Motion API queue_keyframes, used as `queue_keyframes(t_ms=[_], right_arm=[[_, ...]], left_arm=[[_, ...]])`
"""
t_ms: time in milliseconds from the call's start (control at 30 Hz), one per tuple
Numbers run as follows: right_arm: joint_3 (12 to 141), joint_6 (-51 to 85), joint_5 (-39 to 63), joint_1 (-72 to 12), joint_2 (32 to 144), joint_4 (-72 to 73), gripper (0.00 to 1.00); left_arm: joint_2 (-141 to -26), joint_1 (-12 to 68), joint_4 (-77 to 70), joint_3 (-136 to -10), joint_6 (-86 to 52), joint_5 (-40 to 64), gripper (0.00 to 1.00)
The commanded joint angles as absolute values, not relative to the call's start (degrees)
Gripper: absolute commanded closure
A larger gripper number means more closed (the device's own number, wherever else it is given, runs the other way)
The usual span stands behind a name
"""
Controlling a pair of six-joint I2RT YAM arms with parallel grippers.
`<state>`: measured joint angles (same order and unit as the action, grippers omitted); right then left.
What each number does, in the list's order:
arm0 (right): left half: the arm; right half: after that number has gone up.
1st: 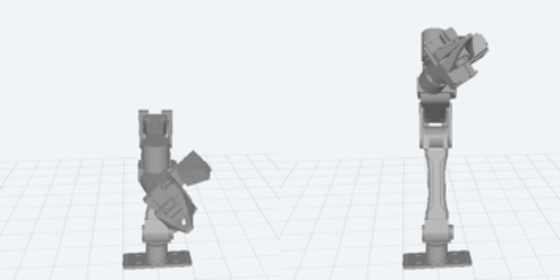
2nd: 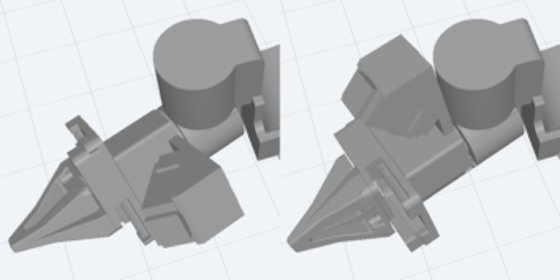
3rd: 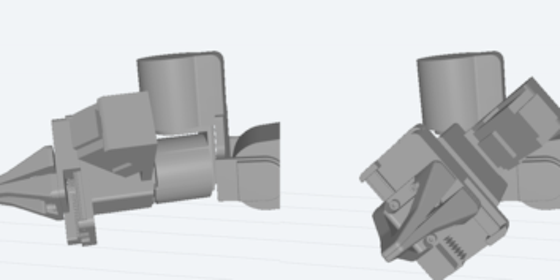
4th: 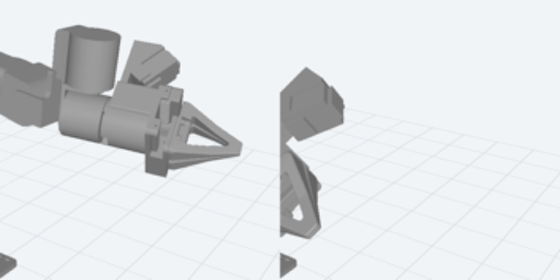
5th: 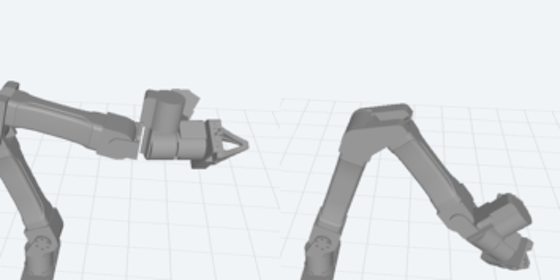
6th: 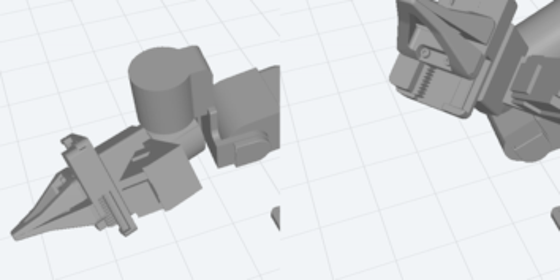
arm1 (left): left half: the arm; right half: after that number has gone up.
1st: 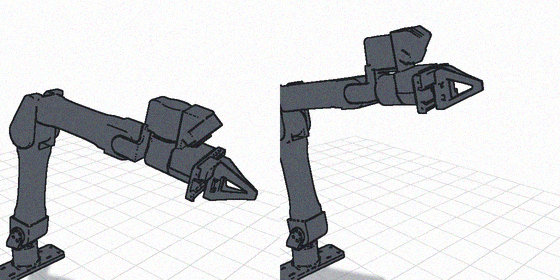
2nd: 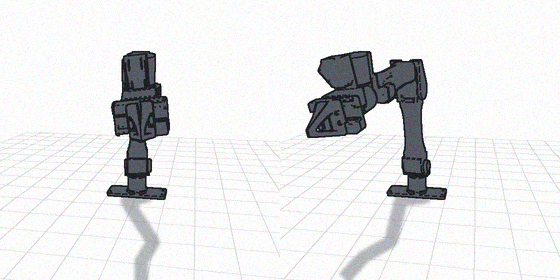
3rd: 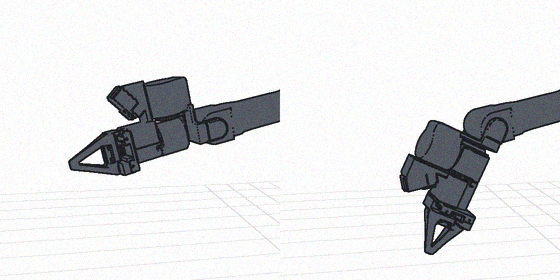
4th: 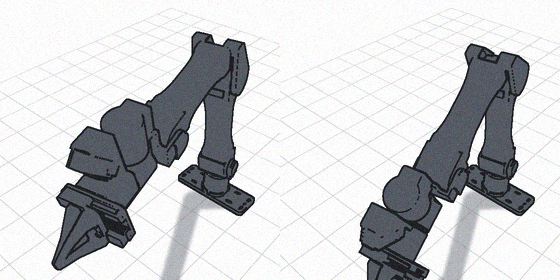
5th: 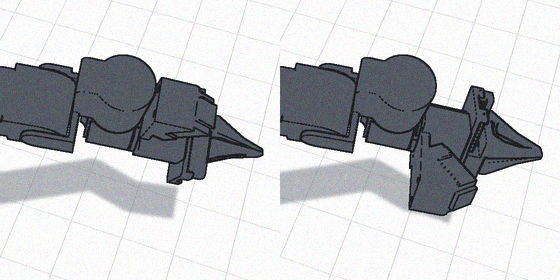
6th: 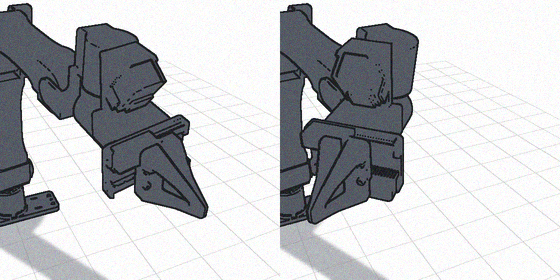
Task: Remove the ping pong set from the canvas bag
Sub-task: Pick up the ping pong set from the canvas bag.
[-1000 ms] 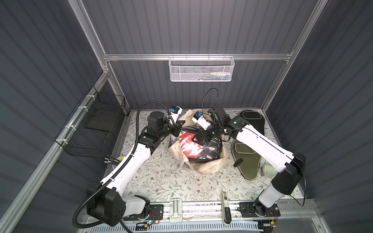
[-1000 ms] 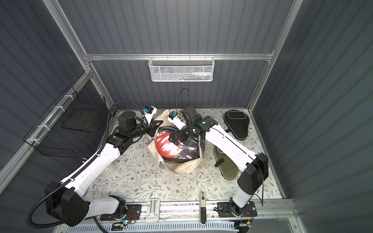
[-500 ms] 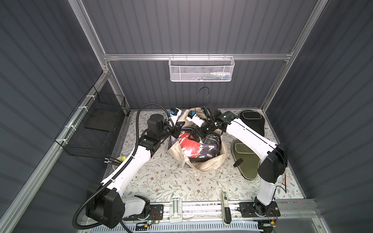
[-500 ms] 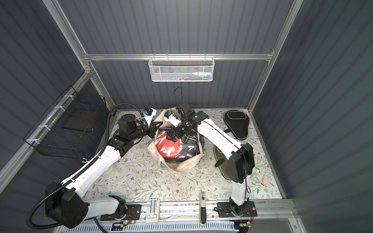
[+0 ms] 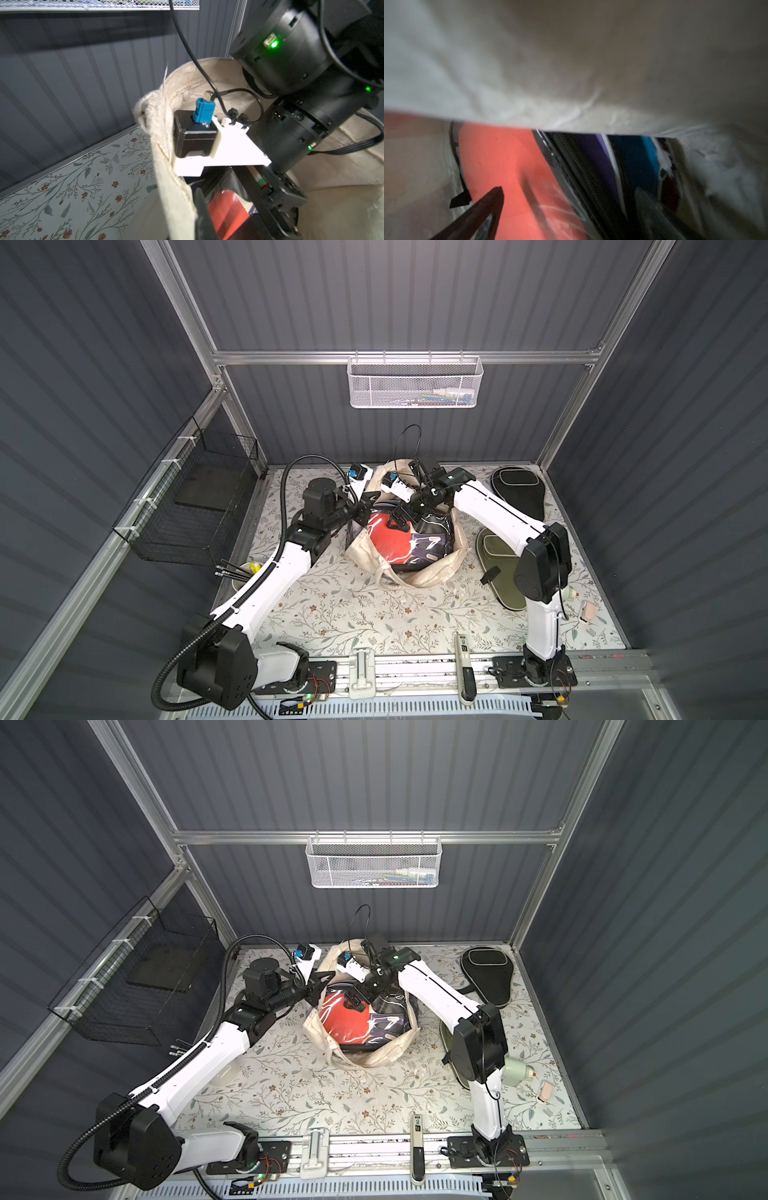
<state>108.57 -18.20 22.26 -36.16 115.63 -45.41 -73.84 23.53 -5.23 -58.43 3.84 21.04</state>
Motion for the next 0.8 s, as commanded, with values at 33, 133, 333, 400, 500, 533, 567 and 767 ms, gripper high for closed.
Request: queue_keyframes(t_ms=[33, 133, 333, 400, 500, 533, 567, 767], right_arm=[[110.0, -20.6, 27.7, -35.9, 117.8, -47.9, 0.01], [111.5, -21.0, 30.1, -35.8, 118.7, -52.0, 0.09], [110.7, -19.3, 31.7, -35.6, 116.1, -54.8, 0.6], [109.1, -18.7, 31.7, -35.7, 114.3, -54.2, 0.77], [106.7, -17.9, 31.1, -35.7, 111.6, -52.9, 0.96], [106.1, -17.7, 30.9, -35.7, 111.0, -52.7, 0.99], [105.6, -17.5, 30.8, -35.7, 110.1, -52.4, 1.0], [104.6, -16.5, 28.4, -35.8, 105.9, -51.4, 1.0]], left_arm=[[-73.8, 23.9, -11.6, -58.5, 3.9, 25.4, 1.0], [-73.9, 23.9, -11.8, -58.4, 3.8, 25.3, 1.0], [-73.6, 23.8, -10.9, -58.4, 4.5, 24.2, 1.0], [-73.3, 23.8, -10.4, -58.4, 4.8, 23.6, 1.0], [-73.0, 23.8, -9.9, -58.4, 5.0, 22.9, 1.0], [-72.9, 23.8, -9.7, -58.4, 5.1, 22.7, 1.0], [-72.9, 23.8, -9.5, -58.4, 5.1, 22.3, 1.0], [-73.0, 23.8, -5.2, -60.8, 4.8, 19.3, 1.0]])
